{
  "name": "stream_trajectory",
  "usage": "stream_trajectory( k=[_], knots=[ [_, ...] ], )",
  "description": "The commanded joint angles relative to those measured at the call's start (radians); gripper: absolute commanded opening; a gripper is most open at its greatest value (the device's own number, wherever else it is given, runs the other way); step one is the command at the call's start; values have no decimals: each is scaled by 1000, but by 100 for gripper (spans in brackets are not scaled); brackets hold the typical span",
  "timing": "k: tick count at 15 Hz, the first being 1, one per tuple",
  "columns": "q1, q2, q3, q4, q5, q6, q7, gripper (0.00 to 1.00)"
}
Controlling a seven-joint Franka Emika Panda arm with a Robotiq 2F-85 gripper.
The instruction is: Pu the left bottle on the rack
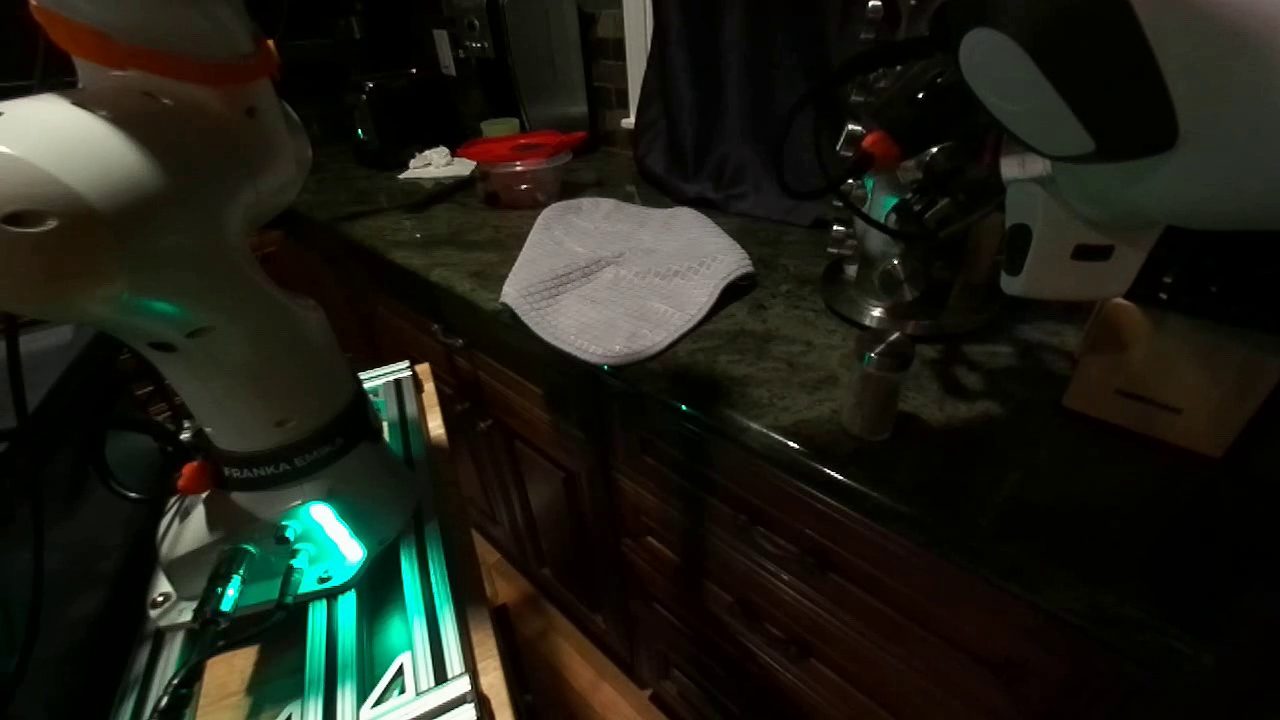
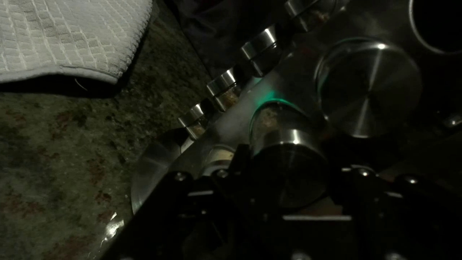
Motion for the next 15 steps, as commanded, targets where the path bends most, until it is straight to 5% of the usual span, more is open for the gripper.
stream_trajectory(
  k=[1, 15],
  knots=[
    [0, 5, 6, 44, -2, -43, -5, 27],
    [8, 48, 16, 53, 0, -12, 19, 27]
  ],
)
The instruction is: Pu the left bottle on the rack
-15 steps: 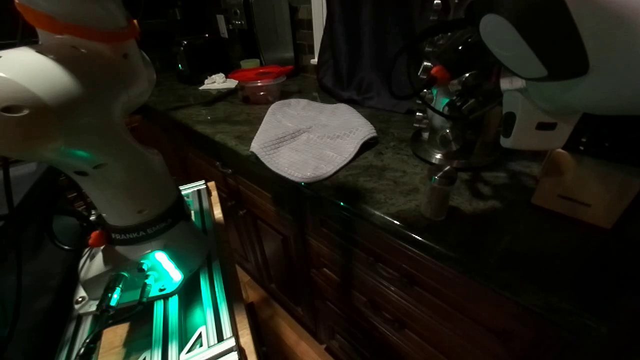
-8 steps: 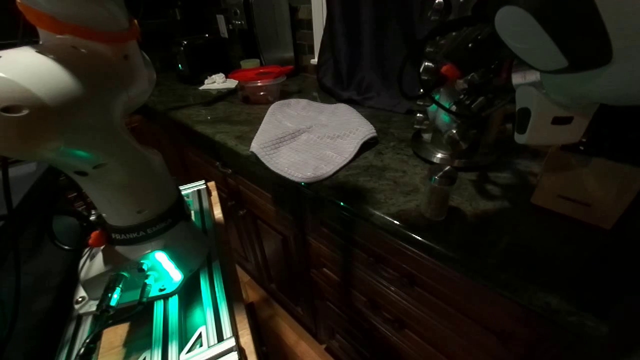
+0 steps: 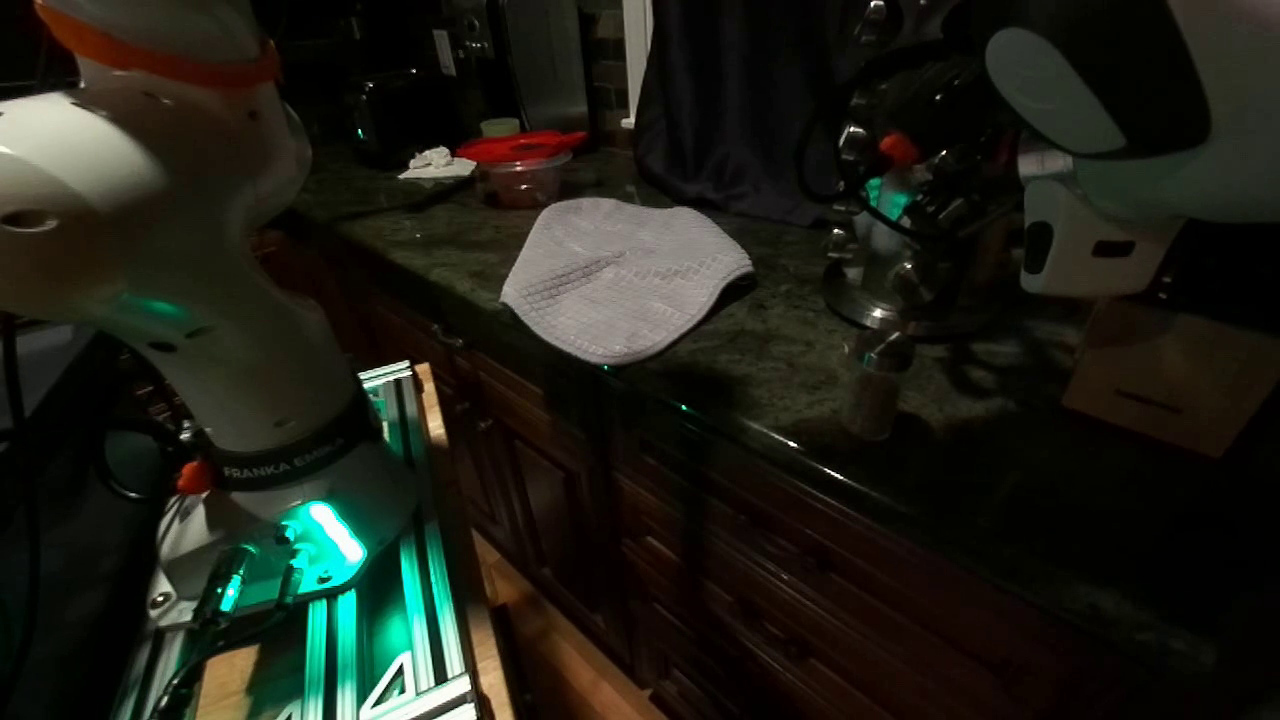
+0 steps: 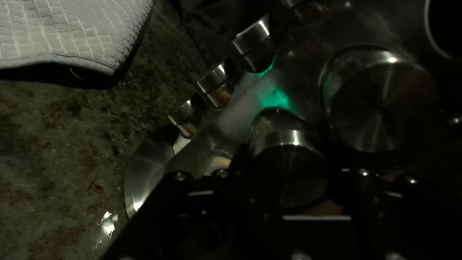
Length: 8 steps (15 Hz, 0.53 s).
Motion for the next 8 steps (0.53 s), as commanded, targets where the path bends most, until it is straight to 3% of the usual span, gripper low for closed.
stream_trajectory(
  k=[1, 8],
  knots=[
    [6, 16, 7, 7, 9, -13, 22, 27],
    [-12, 31, 8, 5, 39, -104, 77, 27]
  ],
)
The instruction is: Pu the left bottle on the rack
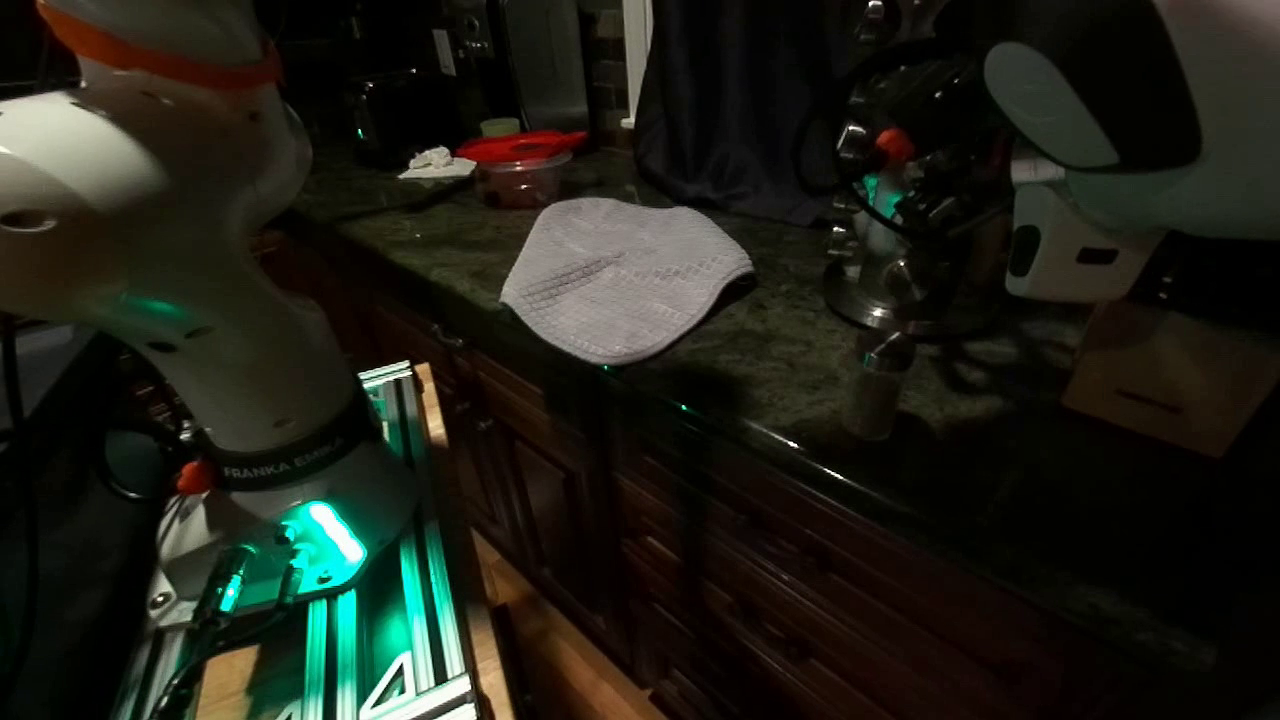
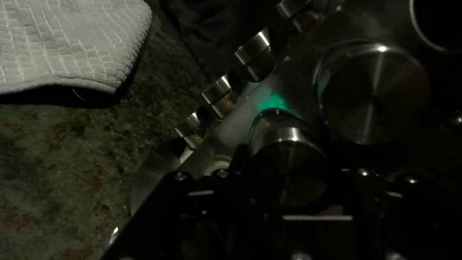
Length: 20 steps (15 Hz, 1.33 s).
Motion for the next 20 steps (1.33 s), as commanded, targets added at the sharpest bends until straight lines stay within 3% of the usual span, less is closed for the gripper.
stream_trajectory(
  k=[1, 7, 8, 9, 12, 20],
  knots=[
    [-8, 28, 7, 8, 30, -74, 44, 27],
    [-5, 28, -1, 6, 32, -64, 35, 27],
    [-6, 28, -1, 7, 31, -68, 28, 77],
    [-3, 24, -2, 4, 32, -61, 35, 77],
    [0, 22, -1, 3, 28, -62, 29, 98],
    [-6, 10, -13, 8, -20, -96, 34, 99]
  ],
)
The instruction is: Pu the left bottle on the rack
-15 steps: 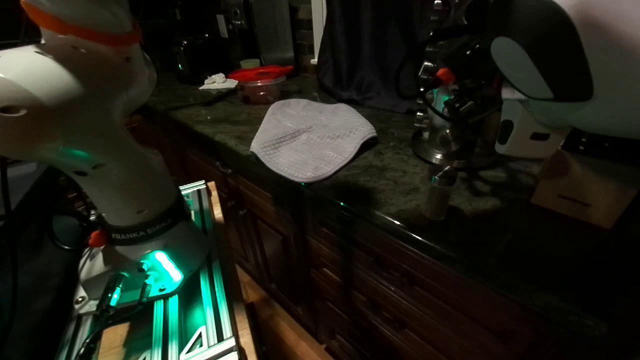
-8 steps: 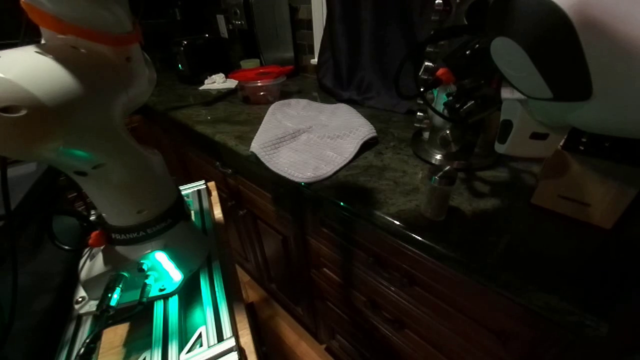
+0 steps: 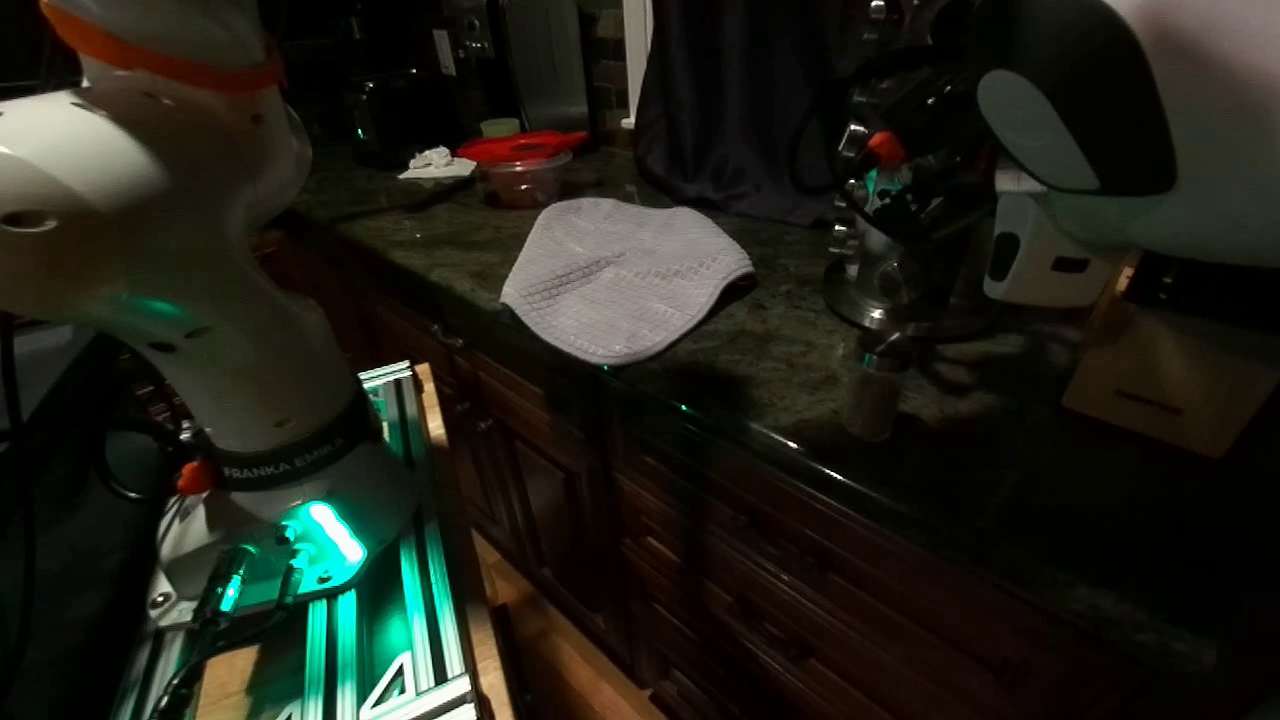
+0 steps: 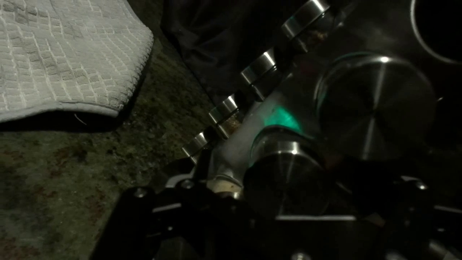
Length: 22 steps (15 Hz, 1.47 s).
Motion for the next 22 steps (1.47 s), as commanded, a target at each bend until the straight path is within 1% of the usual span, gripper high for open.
stream_trajectory(
  k=[1, 4, 8, 12, 13, 14, 15, 18, 19, 22],
  knots=[
    [-11, -17, -20, 7, -49, -42, 16, 100],
    [-18, -29, -33, 11, -85, -58, 13, 100],
    [-29, -49, -51, 17, -108, -54, -7, 100],
    [-39, -97, -73, 9, -170, -43, -66, 100],
    [-40, -113, -77, 5, -188, -35, -91, 100],
    [-45, -130, -81, 1, -216, -58, -120, 100],
    [-44, -151, -85, -3, -254, -56, -150, 100],
    [-45, -232, -94, -26, -358, -22, -270, 100],
    [-49, -258, -95, -33, -387, -37, -314, 100],
    [-47, -348, -100, -62, -491, 3, -412, 100]
  ],
)
